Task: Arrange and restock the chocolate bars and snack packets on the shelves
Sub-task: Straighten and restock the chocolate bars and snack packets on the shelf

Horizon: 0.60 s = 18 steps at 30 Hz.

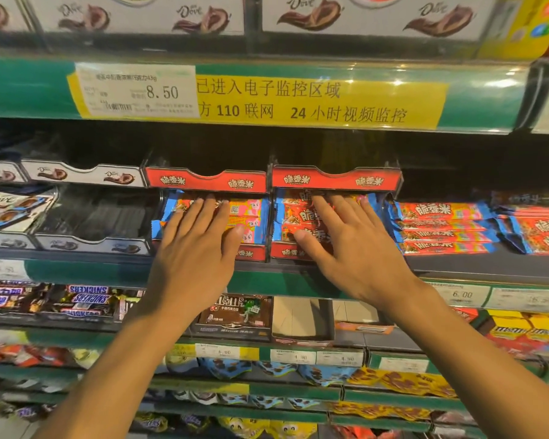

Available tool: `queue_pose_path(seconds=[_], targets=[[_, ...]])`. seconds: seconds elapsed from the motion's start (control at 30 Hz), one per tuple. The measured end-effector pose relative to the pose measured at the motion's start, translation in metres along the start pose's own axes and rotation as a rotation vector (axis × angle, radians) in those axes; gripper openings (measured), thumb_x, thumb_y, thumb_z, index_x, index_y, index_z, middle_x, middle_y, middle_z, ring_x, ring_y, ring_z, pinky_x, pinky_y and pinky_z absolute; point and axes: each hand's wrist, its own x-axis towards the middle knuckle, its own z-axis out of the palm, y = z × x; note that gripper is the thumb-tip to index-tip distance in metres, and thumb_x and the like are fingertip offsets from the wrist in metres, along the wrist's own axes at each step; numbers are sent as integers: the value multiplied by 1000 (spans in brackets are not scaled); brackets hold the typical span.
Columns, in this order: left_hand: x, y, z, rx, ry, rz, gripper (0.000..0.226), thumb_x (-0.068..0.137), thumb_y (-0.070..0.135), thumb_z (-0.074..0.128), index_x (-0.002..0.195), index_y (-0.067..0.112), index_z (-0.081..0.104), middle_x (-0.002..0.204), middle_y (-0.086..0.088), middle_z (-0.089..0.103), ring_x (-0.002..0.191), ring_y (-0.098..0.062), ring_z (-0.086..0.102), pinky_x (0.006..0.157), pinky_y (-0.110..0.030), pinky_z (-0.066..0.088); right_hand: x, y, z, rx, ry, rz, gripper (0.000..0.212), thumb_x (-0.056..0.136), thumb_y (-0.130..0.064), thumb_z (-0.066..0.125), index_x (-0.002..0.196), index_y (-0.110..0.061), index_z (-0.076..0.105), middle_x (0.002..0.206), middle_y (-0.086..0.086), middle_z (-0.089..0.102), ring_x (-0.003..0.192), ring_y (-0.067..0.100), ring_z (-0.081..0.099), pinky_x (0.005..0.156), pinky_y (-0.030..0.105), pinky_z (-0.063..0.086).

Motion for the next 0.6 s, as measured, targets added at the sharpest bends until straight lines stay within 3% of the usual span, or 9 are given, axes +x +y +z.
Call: queue_pose_path(seconds=[0.2, 0.33, 0.43, 0.6], targets=[[11, 0, -1, 2, -24, -8, 73, 93, 54, -2, 156, 20, 12, 163, -1, 15, 151, -18, 6, 121, -33, -5, -2, 0, 4, -43, -58, -20, 72, 99, -65, 10, 158, -25, 13, 164, -1, 19, 152, 19, 8, 119, 34, -8], [17, 1, -6, 22, -67, 4, 73, 94, 50, 0, 156, 16, 17, 161, -1, 23, 149, -21, 13, 120, -34, -4, -1, 0, 6, -55, -58, -13, 74, 98, -67, 5, 158, -25, 10, 164, 0, 18, 153, 21, 6, 118, 35, -8], [19, 2, -12, 26, -144, -3, 63, 102, 47, 5, 156, 17, 9, 162, 0, 16, 150, -19, 6, 121, -35, -5, -5, -3, 5, -46, -52, 8, 72, 99, -66, 6, 158, -25, 8, 165, 1, 15, 153, 21, 3, 120, 39, -6], [15, 2, -11, 64, -232, -7, 63, 102, 49, 7, 155, 19, -10, 163, 0, -14, 149, -15, -15, 120, -34, -13, -14, -8, 3, -12, -69, -1, 72, 99, -65, 9, 159, -25, 3, 166, 0, 6, 153, 17, -4, 124, 42, -4]])
